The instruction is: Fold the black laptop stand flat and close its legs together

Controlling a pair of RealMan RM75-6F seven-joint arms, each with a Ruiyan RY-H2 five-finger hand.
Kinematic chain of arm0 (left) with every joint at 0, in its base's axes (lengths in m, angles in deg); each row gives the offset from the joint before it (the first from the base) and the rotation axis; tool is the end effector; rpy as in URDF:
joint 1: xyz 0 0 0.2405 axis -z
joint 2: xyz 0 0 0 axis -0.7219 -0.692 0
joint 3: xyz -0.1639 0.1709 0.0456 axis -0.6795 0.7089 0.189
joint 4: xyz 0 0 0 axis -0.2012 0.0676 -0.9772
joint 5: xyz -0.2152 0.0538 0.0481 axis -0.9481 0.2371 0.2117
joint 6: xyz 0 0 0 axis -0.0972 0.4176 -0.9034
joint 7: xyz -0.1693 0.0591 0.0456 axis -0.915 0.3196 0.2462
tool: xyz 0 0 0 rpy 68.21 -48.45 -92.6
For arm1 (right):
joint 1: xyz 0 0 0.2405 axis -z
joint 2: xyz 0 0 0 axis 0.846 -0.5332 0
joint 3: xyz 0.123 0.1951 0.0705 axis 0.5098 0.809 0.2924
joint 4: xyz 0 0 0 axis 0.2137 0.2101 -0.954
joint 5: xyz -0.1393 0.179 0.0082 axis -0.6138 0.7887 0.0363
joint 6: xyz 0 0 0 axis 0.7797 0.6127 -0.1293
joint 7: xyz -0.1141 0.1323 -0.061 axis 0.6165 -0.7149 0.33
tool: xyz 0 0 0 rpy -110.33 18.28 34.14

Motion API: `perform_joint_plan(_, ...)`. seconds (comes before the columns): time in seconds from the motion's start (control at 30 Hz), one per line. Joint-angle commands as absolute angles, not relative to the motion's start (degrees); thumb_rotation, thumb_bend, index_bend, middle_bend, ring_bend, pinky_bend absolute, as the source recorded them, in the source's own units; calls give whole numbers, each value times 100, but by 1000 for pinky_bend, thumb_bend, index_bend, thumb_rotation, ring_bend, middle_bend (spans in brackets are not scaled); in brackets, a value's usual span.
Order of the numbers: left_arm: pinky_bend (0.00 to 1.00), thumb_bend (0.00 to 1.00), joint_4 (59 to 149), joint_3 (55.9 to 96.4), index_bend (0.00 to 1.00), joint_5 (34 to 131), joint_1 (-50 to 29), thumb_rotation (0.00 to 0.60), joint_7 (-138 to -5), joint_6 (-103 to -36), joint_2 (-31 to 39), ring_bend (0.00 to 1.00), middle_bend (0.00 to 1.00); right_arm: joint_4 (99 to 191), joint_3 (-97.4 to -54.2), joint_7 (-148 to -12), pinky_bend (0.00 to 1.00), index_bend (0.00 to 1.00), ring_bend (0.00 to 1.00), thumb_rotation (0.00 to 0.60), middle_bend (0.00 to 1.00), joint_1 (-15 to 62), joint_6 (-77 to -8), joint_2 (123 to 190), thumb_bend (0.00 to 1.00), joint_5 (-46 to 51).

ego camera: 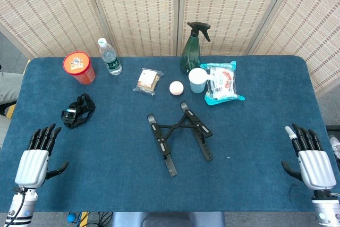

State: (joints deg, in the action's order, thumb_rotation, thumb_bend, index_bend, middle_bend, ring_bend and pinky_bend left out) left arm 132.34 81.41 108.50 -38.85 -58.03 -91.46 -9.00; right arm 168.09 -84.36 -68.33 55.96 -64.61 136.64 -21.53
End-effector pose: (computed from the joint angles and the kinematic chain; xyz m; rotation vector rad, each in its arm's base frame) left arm -0.2433 0.2293 0.0964 -1.4290 -0.8671 -0.9714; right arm -0.2938 -0.2008 0.1290 1.4065 -0.8626 0.8045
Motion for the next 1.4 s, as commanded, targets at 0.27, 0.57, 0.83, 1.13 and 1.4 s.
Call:
perform_joint_plan(0.27,0,151,13195,8144,18,10854,-3896,600,-5836,-9158,-893,0,0,16829,-8442,-6929,0,0,0,600,0,5564,-6466,13622,171,-2290)
perform_joint_plan(0.57,0,151,13165,8137,18,10811,-3913,600,-5870,-9159,-896,0,0,16669,-8585,-7435,7,0,0,600,57,5322,-6336,13615,177,-2952)
perform_joint_plan(0.83,0,151,13150,8145,18,10803,-3920,600,-5866,-9154,-877,0,0,16337,-8645,-8290,218,150,148,600,284,5092,-6424,13741,179,-3476)
perform_joint_plan(1.13,0,151,13205,8148,18,10788,-3926,600,-5795,-9144,-918,0,0,16341,-8795,-8740,330,331,284,600,425,4660,-5770,13605,181,-3592)
perform_joint_plan(1.4,0,151,13268,8147,18,10768,-3910,600,-5711,-9106,-927,0,0,16363,-8856,-9013,343,360,306,600,447,4034,-4887,13644,183,-3671)
